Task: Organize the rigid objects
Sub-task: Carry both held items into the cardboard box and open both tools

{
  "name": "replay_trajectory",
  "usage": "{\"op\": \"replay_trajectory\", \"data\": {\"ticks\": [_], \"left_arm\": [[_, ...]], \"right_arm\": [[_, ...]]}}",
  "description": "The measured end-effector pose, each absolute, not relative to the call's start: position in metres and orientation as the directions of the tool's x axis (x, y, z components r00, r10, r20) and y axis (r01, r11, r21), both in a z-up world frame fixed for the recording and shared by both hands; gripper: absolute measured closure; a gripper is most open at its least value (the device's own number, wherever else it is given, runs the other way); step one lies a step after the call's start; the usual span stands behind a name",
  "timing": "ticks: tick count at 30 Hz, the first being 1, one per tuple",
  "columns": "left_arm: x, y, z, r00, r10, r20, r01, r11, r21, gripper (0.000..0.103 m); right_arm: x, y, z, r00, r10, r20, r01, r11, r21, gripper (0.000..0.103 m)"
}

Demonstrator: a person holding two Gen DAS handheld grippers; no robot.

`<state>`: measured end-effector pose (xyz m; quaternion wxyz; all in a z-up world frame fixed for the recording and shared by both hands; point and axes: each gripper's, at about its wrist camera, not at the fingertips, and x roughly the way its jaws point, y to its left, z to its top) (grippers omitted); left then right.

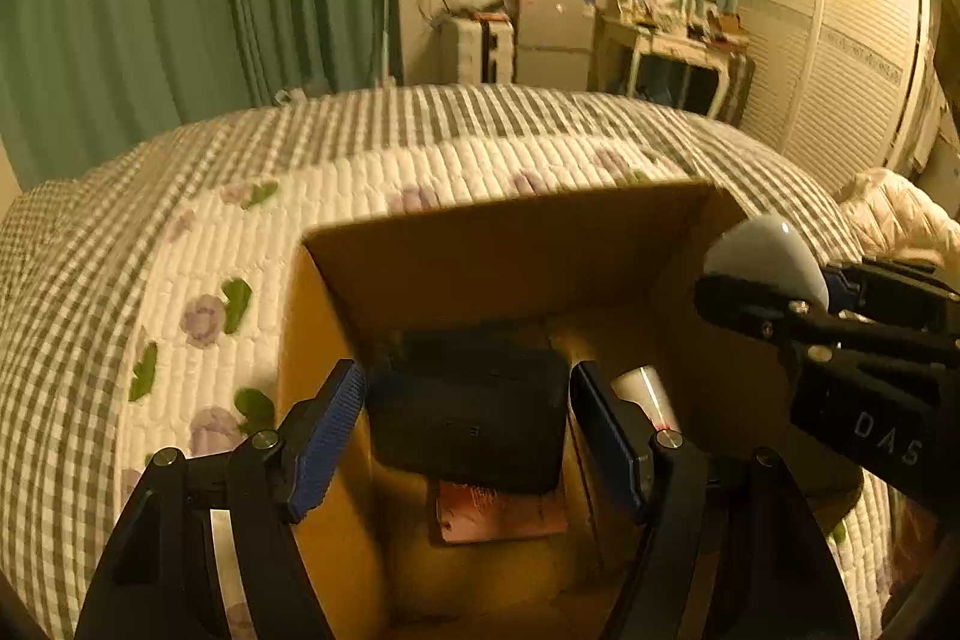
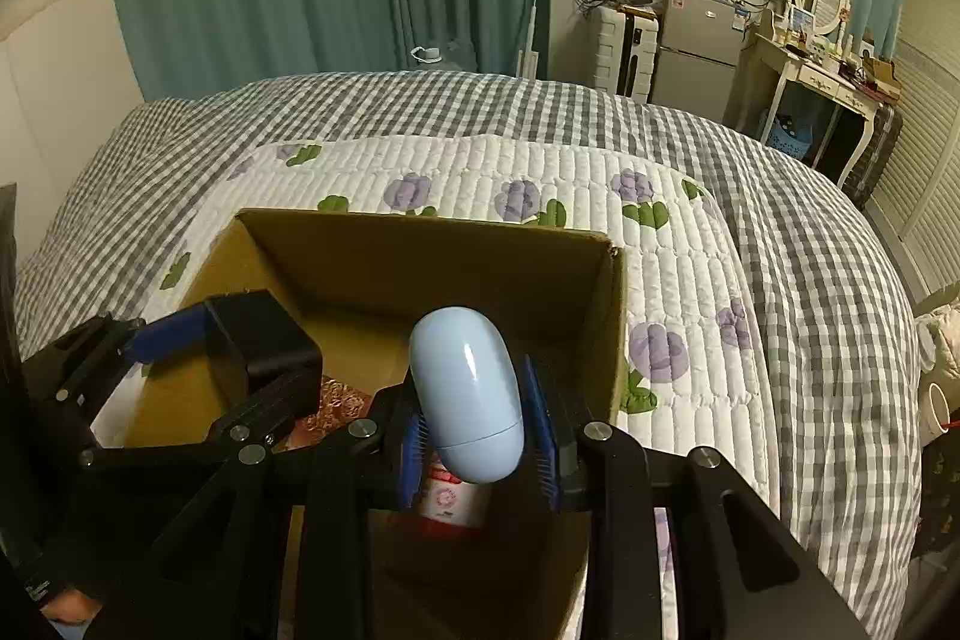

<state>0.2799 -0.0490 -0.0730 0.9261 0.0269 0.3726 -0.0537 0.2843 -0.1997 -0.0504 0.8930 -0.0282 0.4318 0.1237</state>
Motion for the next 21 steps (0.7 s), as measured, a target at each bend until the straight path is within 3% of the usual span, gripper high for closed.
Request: {"op": "replay_trajectory", "data": {"ticks": [3,15,17,19,21], "left_arm": [[0.282,-0.050,-0.065,0.713,-0.045,-0.700,0.104,0.994,0.041,0.016],[0.261,-0.036,-0.050,0.728,-0.027,-0.685,0.085,0.995,0.051,0.016],[0.257,-0.035,-0.045,0.733,-0.034,-0.680,0.092,0.994,0.051,0.016],[0.249,-0.035,-0.039,0.739,-0.033,-0.673,0.094,0.994,0.054,0.016],[0.240,-0.033,-0.030,0.746,-0.023,-0.666,0.084,0.995,0.059,0.012]], "right_arm": [[0.287,-0.203,-0.051,0.595,0.193,-0.780,-0.247,0.968,0.052,0.074],[0.307,-0.204,-0.064,0.549,0.203,-0.811,-0.232,0.969,0.086,0.071],[0.307,-0.204,-0.061,0.552,0.232,-0.801,-0.239,0.964,0.115,0.049],[0.302,-0.202,-0.052,0.565,0.248,-0.787,-0.250,0.960,0.123,0.039],[0.296,-0.199,-0.042,0.586,0.203,-0.785,-0.242,0.968,0.069,0.039]]}}
